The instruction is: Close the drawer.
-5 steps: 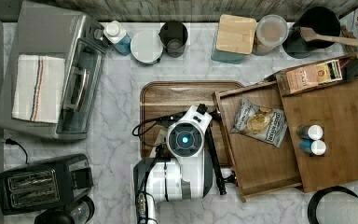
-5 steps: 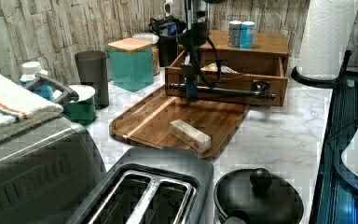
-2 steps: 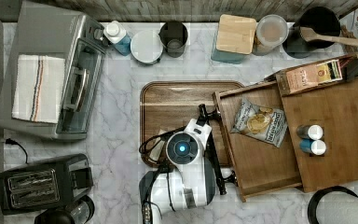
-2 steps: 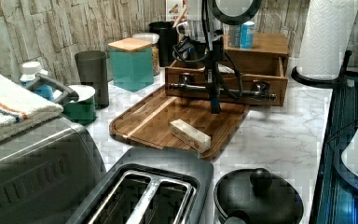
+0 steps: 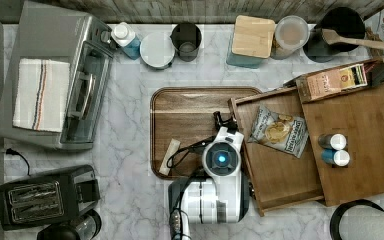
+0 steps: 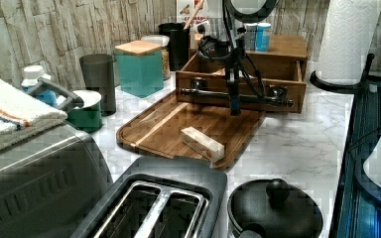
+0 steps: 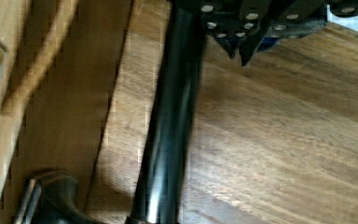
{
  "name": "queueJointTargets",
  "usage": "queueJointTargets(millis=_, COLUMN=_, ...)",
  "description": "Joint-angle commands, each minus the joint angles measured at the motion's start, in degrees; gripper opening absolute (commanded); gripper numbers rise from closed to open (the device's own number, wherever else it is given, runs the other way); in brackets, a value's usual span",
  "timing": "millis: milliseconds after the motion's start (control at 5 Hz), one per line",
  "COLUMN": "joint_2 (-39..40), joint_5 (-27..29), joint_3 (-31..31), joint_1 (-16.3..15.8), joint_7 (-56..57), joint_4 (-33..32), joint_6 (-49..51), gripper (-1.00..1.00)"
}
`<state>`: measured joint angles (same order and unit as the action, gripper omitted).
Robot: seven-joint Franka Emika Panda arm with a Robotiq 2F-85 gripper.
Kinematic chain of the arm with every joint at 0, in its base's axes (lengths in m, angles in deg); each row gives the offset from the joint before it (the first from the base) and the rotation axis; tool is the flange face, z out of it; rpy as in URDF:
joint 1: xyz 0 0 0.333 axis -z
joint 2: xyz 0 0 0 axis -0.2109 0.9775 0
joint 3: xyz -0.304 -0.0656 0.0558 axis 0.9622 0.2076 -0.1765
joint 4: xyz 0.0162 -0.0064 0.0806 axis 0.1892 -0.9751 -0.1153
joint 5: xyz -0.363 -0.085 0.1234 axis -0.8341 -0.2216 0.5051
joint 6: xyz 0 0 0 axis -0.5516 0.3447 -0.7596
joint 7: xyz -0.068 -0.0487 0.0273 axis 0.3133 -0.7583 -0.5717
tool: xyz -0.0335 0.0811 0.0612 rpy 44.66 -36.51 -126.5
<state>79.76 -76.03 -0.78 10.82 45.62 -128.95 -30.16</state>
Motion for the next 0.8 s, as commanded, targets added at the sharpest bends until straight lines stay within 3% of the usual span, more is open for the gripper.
queueJointTargets(millis=200, joint_2=3.3, joint_5=7.4, joint_3=8.9, joint_1=5.8, joint_7=17.8, joint_4=12.1, joint_6=-0.7, gripper=-1.0)
queueJointTargets(millis=400, joint_2=7.0, joint_5=12.9, joint_3=11.7, joint_1=8.3, joint_7=26.1, joint_4=18.0, joint_6=0.5, gripper=-1.0)
queueJointTargets(millis=800, joint_2=13.1, joint_5=9.4, joint_3=14.7, joint_1=13.1, joint_7=30.3, joint_4=30.2, joint_6=4.9, gripper=-1.0)
